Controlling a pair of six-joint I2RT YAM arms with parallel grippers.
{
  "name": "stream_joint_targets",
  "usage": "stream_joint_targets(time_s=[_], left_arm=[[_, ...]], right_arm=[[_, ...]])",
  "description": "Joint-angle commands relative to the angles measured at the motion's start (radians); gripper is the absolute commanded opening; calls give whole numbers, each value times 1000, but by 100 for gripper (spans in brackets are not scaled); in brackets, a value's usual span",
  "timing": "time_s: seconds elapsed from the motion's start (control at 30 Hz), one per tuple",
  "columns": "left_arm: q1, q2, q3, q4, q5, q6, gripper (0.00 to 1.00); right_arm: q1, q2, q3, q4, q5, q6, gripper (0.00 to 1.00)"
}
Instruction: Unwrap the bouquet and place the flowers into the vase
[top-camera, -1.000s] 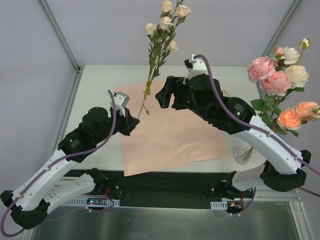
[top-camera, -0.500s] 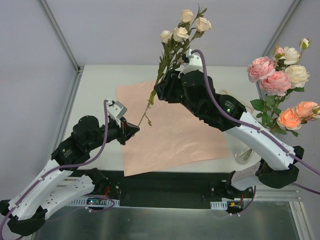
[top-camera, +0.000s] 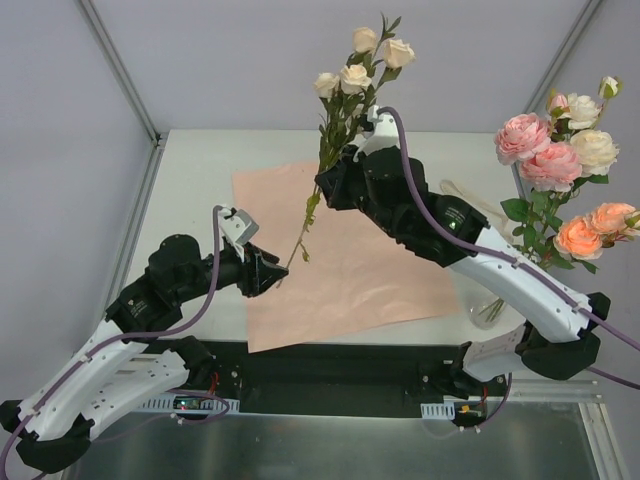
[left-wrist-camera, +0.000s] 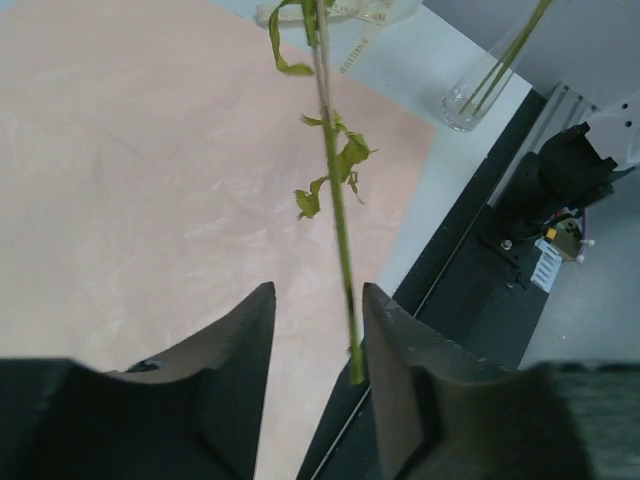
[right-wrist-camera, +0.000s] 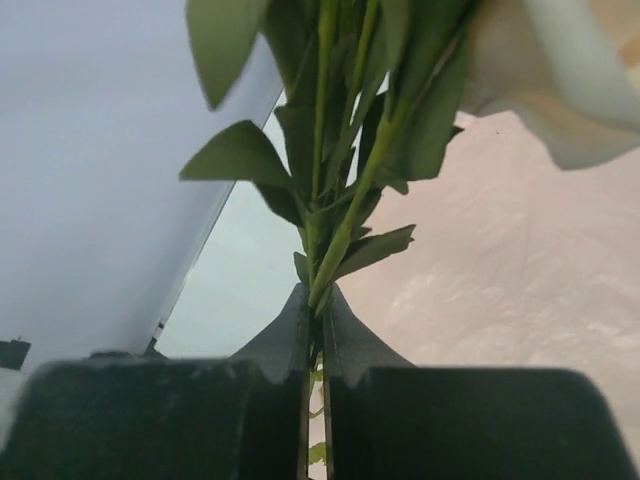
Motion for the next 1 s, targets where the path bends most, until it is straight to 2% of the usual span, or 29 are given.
stream_joint_targets(time_s=[0.0,0.07,0.13,0.2,0.27,0.37,0.47,0.63,0.67,0.77,0.97], left_arm=[[-11,10,-6,49,69,7,51],[-9,15,-8,47,111,4,65],[-9,24,-8,47,124,5,70],[-9,29,-5,49,133,11,73],[-9,33,-3,47,139,14,73],[-9,47,0,50,145,13,73],[-9,85,12,81,176,-19,78],[-9,165,-14,310,438,-203,81],[-11,171,-32,405,463,-231,82],[-11,219,-33,461,494,-271,84],[-11,303,7,501,509,-289,86]], right_arm=[[24,-117,-22,31,-122,-149,1],[44,-163,-53,-13,-138,-254,1],[79,-253,-84,-55,-175,-342,1],[111,-354,-127,-89,-216,-437,1],[146,-464,-168,-150,-187,-474,1],[151,-619,-234,-178,-140,-470,1],[151,-704,-337,-138,-112,-439,1],[151,-657,-400,-113,-121,-431,1],[151,-652,-426,-75,-129,-436,1],[151,-639,-495,58,-163,-451,1],[151,-557,-469,114,-205,-471,0]])
